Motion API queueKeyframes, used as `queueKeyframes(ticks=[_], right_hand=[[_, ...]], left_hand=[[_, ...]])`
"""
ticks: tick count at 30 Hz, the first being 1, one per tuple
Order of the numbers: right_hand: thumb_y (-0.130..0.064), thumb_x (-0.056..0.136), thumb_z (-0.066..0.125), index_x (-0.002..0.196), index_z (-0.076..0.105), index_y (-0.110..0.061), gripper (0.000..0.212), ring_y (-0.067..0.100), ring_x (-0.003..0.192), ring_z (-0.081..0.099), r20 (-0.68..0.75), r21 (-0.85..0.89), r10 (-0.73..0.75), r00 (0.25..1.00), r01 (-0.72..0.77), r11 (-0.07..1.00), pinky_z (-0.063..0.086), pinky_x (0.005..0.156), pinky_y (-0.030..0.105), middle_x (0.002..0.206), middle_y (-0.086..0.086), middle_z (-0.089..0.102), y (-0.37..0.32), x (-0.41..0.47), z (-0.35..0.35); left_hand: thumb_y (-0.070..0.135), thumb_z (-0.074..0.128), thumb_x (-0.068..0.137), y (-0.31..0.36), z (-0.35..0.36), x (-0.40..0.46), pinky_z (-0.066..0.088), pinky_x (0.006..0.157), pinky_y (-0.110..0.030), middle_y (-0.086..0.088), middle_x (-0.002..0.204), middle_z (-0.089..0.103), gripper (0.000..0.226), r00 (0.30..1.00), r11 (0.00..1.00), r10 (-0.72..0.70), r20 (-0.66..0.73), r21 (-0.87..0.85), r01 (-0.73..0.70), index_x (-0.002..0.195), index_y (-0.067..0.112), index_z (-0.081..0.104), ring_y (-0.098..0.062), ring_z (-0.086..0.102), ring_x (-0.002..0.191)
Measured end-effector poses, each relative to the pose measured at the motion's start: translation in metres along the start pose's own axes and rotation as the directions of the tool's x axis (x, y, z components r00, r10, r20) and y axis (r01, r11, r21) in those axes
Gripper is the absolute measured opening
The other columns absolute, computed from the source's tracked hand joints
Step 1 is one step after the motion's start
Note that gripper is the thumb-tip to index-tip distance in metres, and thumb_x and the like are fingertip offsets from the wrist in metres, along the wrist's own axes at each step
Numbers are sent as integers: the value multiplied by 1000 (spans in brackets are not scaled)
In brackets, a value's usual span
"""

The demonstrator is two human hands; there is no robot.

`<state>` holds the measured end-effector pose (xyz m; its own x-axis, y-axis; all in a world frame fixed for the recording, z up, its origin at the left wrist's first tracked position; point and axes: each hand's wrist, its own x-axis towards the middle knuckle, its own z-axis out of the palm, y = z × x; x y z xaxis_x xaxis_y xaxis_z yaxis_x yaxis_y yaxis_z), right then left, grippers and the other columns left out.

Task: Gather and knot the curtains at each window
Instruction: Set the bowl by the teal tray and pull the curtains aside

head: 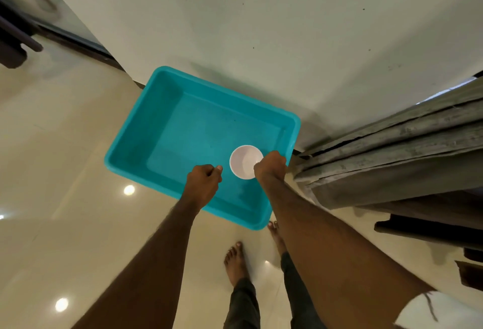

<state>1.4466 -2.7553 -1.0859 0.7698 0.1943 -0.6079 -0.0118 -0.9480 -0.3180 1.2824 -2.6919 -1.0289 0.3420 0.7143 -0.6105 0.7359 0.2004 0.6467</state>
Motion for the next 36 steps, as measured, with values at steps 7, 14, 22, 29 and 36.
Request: queueKeyframes(ticks=[7, 14, 22, 29, 36], right_hand=[[-16, 90, 73, 128, 60, -2, 42, 37, 122, 61, -12, 78, 18, 1000, -17, 997, 53, 97, 42, 132, 19, 62, 11, -15, -11], [-9, 88, 59, 88, 73, -6, 14, 37, 93, 68, -188, 338, -13, 982, 77, 938, 54, 77, 41, 95, 17, 73, 56, -59, -50], [-16, 95, 54, 99, 74, -9, 21, 32, 93, 67, -313, 424, 216, 925, -67, 903, 53, 81, 35, 99, 14, 73, 196, -61, -142], [-19, 98, 61, 104, 74, -14, 16, 22, 90, 69, -373, 518, 206, 905, 19, 855, 50, 74, 27, 98, 5, 73, 263, 17, -234], [-18, 90, 57, 70, 65, -21, 22, 16, 63, 72, -282, 783, 266, 922, 61, 619, 63, 65, 39, 65, -3, 71, 253, 117, -295]], left_hand=[[31, 53, 105, 17, 6, -24, 47, 60, -28, 0, 61, 58, 40, 995, 994, 90, 47, 51, -93, 73, 8, 63, -15, 54, 55], [29, 58, 101, 54, 31, -53, 46, 62, -27, -2, 55, 58, 39, 981, 972, 170, 94, 149, -182, 64, 16, 63, -20, 55, 54], [22, 60, 100, 122, 176, -107, 41, 60, -32, 0, 57, 54, 38, 894, 908, 272, 355, 214, -361, 62, 16, 57, -17, 52, 57], [29, 53, 104, 178, 311, -137, 39, 63, -31, -5, 64, 56, 39, 846, 916, 245, 474, 173, -362, 76, 4, 62, -18, 52, 61], [24, 45, 107, 225, 395, -128, 35, 46, -21, -3, 58, 54, 38, 898, 963, 212, 385, 76, -260, 73, 13, 59, -15, 46, 49]])
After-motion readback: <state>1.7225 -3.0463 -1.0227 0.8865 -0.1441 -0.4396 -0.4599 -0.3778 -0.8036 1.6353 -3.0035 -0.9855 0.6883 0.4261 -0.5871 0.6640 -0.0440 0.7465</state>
